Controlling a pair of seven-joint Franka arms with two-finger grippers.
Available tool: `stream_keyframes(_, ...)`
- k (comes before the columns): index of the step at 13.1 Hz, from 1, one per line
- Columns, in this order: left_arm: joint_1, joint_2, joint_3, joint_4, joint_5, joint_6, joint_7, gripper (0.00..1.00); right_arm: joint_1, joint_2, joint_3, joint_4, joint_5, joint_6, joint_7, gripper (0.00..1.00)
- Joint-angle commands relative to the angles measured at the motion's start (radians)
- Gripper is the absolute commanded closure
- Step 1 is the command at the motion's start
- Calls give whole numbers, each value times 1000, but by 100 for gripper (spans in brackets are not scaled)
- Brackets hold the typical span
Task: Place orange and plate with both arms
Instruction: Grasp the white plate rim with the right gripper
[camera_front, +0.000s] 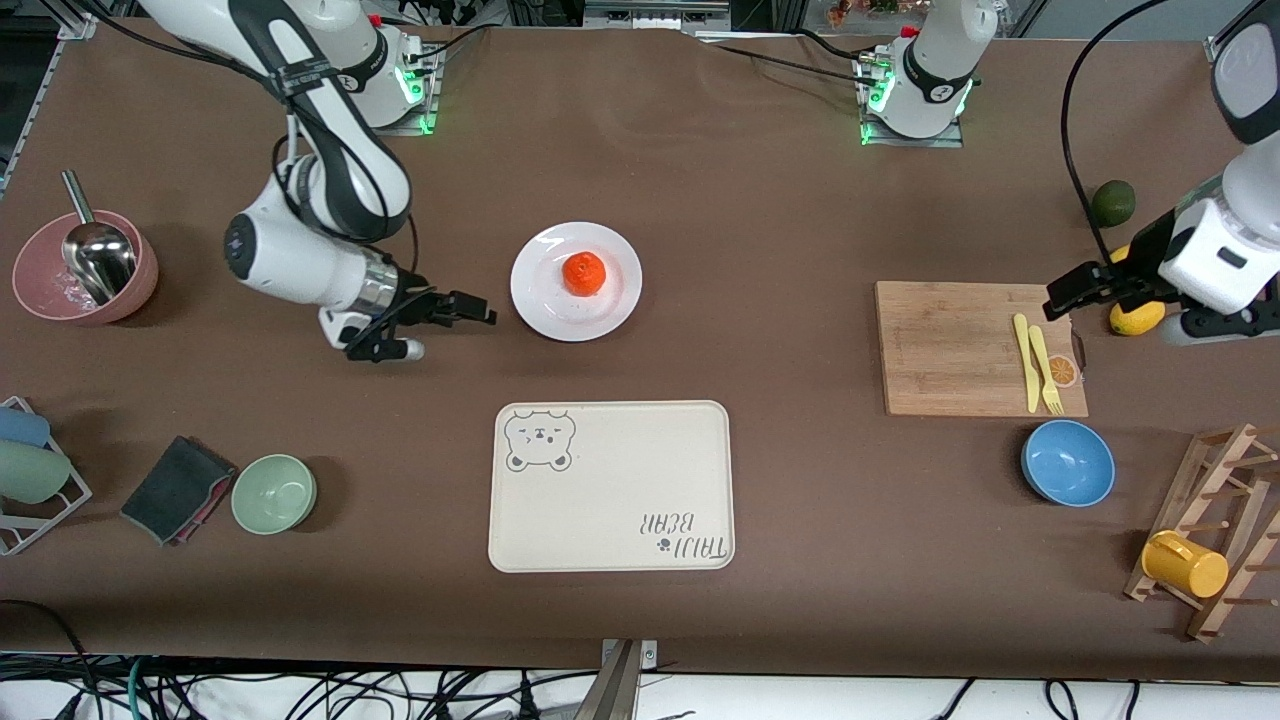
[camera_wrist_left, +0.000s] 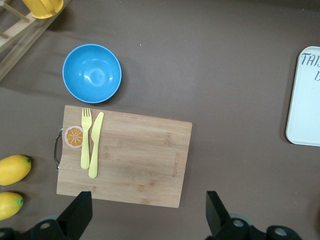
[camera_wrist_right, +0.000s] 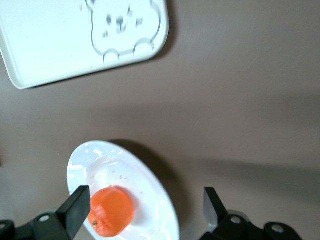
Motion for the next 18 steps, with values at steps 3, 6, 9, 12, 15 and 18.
stream_keyframes(3, -48, -49, 59, 45, 37, -153, 47, 0, -9, -26, 87, -123, 271, 131, -195, 0)
stream_keyframes(6, -72, -46, 54, 48, 135, -167, 171, 0, -9, 6, 90, -149, 372, 165, -328, 1)
stream_keyframes(9, -59, -40, 55, 72, 107, -169, 240, 0, -7, 43, 95, -149, 495, 181, -440, 1)
stream_keyframes(12, -59, -31, 59, 74, 15, -167, 173, 0, -7, 69, 137, -149, 581, 238, -483, 12)
stream_keyframes(15, -67, -29, 59, 75, 30, -162, 125, 0, -4, 82, 139, -149, 661, 241, -561, 23)
stream_keyframes(18, -58, -23, 57, 103, 28, -167, 127, 0, -3, 104, 139, -149, 771, 254, -690, 36)
